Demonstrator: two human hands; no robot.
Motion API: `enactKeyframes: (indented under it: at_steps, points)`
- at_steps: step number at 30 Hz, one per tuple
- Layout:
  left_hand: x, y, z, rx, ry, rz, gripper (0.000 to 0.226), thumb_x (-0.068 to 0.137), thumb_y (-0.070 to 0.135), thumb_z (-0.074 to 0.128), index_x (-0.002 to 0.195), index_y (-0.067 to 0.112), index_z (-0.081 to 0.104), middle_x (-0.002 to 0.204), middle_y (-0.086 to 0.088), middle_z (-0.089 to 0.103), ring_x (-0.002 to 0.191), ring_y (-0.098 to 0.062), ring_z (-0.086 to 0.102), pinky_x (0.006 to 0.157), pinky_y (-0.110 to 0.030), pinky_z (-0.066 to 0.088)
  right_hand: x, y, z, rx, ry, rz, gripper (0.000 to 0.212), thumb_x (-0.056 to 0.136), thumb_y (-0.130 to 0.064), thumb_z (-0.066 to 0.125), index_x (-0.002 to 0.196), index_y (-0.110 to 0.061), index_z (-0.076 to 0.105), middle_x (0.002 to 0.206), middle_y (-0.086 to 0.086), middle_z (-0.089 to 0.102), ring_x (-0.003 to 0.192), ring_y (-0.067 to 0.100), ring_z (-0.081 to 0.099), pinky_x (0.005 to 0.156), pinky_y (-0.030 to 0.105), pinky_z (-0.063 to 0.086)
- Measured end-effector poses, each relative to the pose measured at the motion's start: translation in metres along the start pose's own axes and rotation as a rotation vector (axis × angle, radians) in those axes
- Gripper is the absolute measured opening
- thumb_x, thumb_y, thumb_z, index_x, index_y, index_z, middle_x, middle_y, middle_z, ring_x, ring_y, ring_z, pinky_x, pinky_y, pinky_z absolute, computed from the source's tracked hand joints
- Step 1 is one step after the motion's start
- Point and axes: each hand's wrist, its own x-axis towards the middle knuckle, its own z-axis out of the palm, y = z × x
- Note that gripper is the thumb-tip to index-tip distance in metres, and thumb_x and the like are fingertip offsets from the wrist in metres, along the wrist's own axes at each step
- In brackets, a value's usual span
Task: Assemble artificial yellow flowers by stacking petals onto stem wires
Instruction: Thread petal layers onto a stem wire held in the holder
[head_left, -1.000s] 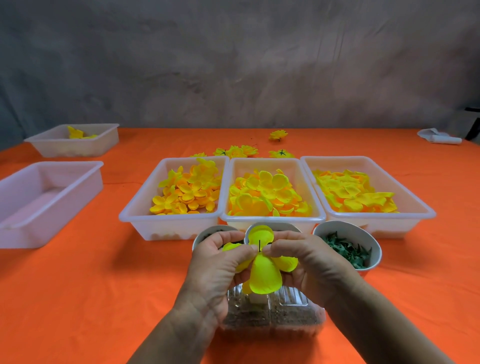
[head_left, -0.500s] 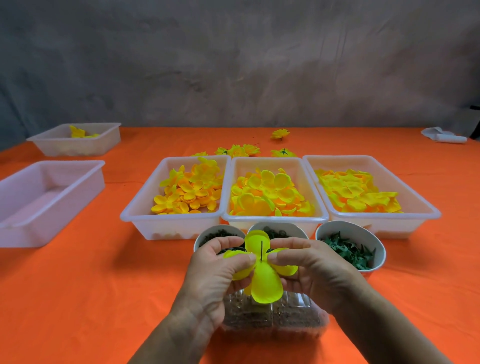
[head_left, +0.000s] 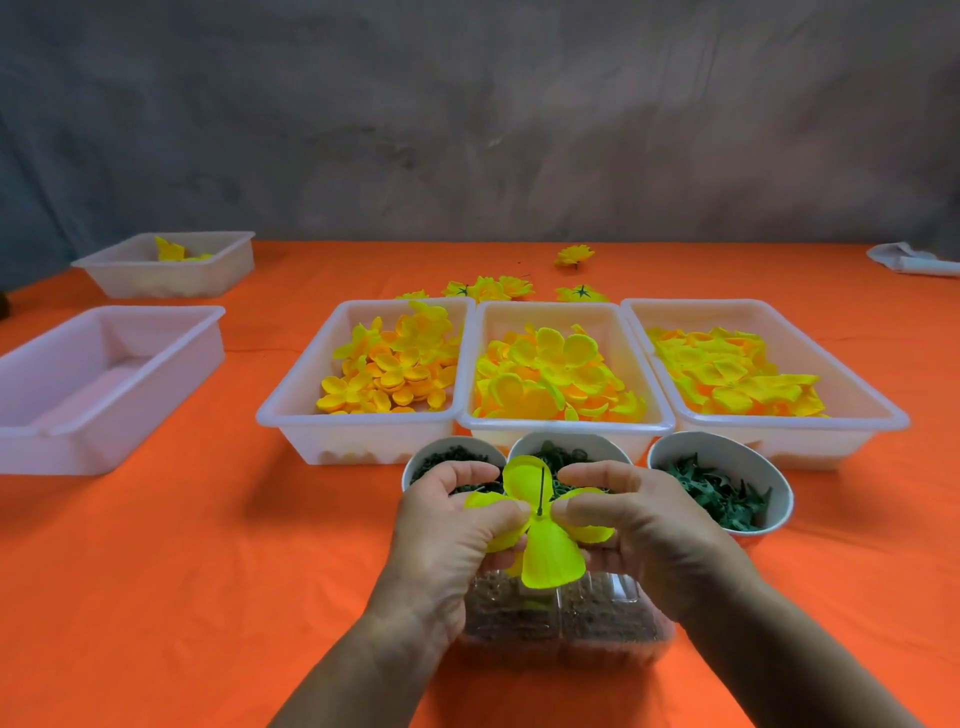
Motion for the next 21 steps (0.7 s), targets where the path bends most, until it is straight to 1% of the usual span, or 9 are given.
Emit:
enactKeyframes:
  at_steps: [4,9,11,14,15,18,21]
  points:
    - [-0.001,-0.004,0.0,0.079,0.007,0.06,0.032,0.074,-0.013,0.068,0.093,0.01,0.057,0.067,-0.007,0.065,0.046,-0.017,0.058,0.043,-0.024,0.048,-0.002,0.002,0.002,-0.075,0.03,-0.033,0.033,0.073,0.006,0.069,0.102,-0.008,0.063,0.06,0.002,0.069,0.05,0.015,0.064,0.044,0.022,0.048]
    - [0.0,-0.003,-0.001,0.12,0.021,0.08,0.032,0.073,-0.011,0.069,0.091,0.013,0.057,0.083,-0.015,0.064,0.059,-0.021,0.059,0.046,-0.024,0.05,-0.003,0.003,0.003,-0.091,0.041,-0.042,0.03,0.074,0.002,0.071,0.1,-0.009,0.064,0.059,0.001,0.069,0.049,0.012,0.063,0.043,0.021,0.047]
    - [0.001,-0.002,-0.001,0.104,0.014,0.052,0.031,0.073,-0.01,0.069,0.09,0.013,0.057,0.077,-0.01,0.065,0.054,-0.018,0.06,0.044,-0.024,0.049,-0.001,0.003,0.002,-0.08,0.04,-0.021,0.029,0.074,0.001,0.07,0.101,-0.009,0.064,0.062,0.002,0.069,0.05,0.013,0.063,0.044,0.021,0.047]
    - [0.003,-0.001,0.0,0.058,-0.01,-0.015,0.027,0.076,-0.008,0.068,0.092,0.011,0.056,0.056,0.001,0.065,0.041,-0.014,0.058,0.041,-0.023,0.049,0.0,0.001,0.002,0.017,-0.01,0.056,0.027,0.077,0.003,0.066,0.103,-0.005,0.063,0.07,0.01,0.07,0.055,0.018,0.066,0.045,0.022,0.048]
    - [0.004,0.0,0.0,0.04,-0.019,-0.036,0.024,0.078,-0.006,0.067,0.092,0.01,0.056,0.053,0.001,0.064,0.039,-0.014,0.057,0.04,-0.022,0.049,0.001,0.0,0.002,0.063,-0.029,0.086,0.027,0.078,0.003,0.064,0.104,-0.002,0.062,0.071,0.011,0.069,0.054,0.018,0.066,0.044,0.022,0.049]
    - [0.007,0.004,-0.001,-0.015,-0.051,-0.104,0.012,0.084,0.001,0.063,0.089,0.009,0.056,0.05,-0.002,0.062,0.038,-0.014,0.057,0.036,-0.021,0.046,-0.001,-0.003,0.003,0.195,-0.076,0.17,0.024,0.081,0.002,0.06,0.104,0.0,0.062,0.065,0.01,0.065,0.044,0.015,0.06,0.038,0.019,0.046]
    - [0.011,0.006,-0.003,-0.052,-0.062,-0.145,0.01,0.084,0.0,0.062,0.086,0.008,0.055,0.062,-0.009,0.061,0.04,-0.015,0.057,0.036,-0.022,0.046,-0.004,-0.01,0.004,0.285,-0.112,0.205,0.014,0.085,0.003,0.056,0.097,-0.001,0.06,0.06,0.01,0.064,0.041,0.015,0.061,0.037,0.019,0.048]
